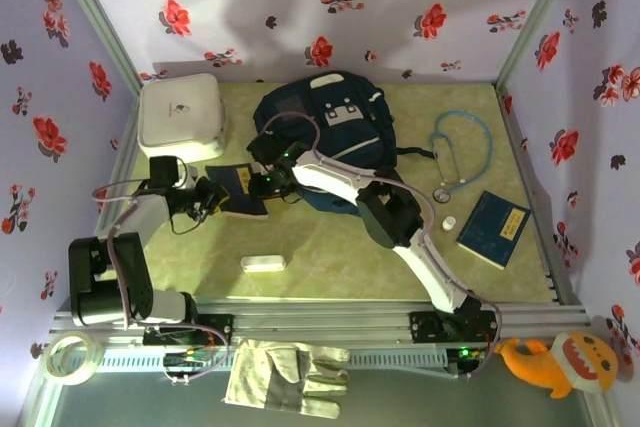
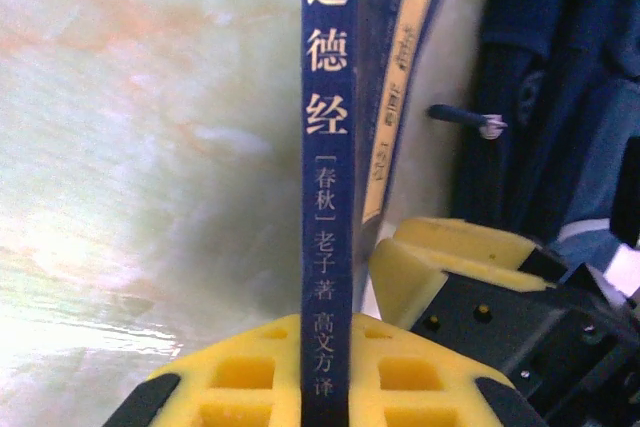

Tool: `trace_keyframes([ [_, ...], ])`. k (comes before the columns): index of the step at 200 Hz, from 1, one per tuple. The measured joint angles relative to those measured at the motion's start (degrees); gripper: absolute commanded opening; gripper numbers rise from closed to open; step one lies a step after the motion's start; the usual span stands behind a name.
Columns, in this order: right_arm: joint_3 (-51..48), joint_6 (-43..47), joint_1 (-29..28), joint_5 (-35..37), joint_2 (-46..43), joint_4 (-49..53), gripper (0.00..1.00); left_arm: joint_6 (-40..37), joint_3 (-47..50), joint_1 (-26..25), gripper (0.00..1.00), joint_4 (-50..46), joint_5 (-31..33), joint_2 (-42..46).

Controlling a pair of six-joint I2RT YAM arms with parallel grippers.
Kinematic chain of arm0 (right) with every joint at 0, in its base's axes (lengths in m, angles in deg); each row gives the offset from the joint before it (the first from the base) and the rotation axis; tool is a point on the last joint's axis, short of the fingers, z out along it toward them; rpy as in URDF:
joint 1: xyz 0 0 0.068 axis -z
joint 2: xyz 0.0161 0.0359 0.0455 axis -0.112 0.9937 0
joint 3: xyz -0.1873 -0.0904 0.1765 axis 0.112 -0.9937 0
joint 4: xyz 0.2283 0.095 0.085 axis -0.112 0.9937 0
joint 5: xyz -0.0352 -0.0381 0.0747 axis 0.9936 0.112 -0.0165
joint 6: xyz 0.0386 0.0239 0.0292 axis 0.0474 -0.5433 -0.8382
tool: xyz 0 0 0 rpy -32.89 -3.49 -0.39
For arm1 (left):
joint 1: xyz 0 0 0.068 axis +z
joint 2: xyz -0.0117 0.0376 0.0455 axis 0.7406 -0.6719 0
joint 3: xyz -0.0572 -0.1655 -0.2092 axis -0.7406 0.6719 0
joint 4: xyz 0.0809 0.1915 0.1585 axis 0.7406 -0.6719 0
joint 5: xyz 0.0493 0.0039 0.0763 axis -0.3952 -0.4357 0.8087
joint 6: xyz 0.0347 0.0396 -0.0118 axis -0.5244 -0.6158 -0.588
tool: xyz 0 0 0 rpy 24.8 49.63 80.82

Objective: Pack the student bag
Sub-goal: Pick up the book from the middle-left of the table, then pass the book.

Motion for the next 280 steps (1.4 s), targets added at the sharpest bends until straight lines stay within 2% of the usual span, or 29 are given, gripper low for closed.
trace_keyframes([
  [43,-18.78,-5.97,3.91,-1.81,-17.73,-11.39,0.71,3.3,-0.76,-1.77,0.0,0.02,0.98,6.86],
  [78,-36.76,-16.28,9.53,-5.84,-33.44,-29.22,0.88,10.91,-1.07,-6.64,0.0,4.55,2.45,11.32],
  [111,-49.75,-27.71,14.32,-9.92,-41.48,-44.94,0.94,18.58,-3.32,-12.74,0.0,11.56,7.04,11.85],
  [166,-58.4,-41.72,15.58,-11.85,-46.18,-57.2,0.97,29.57,-8.44,-20.26,0.0,26.53,12.57,5.81],
  [228,-60.72,-55.15,14.67,-11.08,-44.59,-70.29,0.97,38.21,-8.52,-22.99,0.0,35.63,14.19,1.4],
  [280,-57.18,-58.62,12.13,-9.57,-39.6,-71.17,0.85,44.83,-7.56,-23.19,0.0,42.62,14.14,0.87],
])
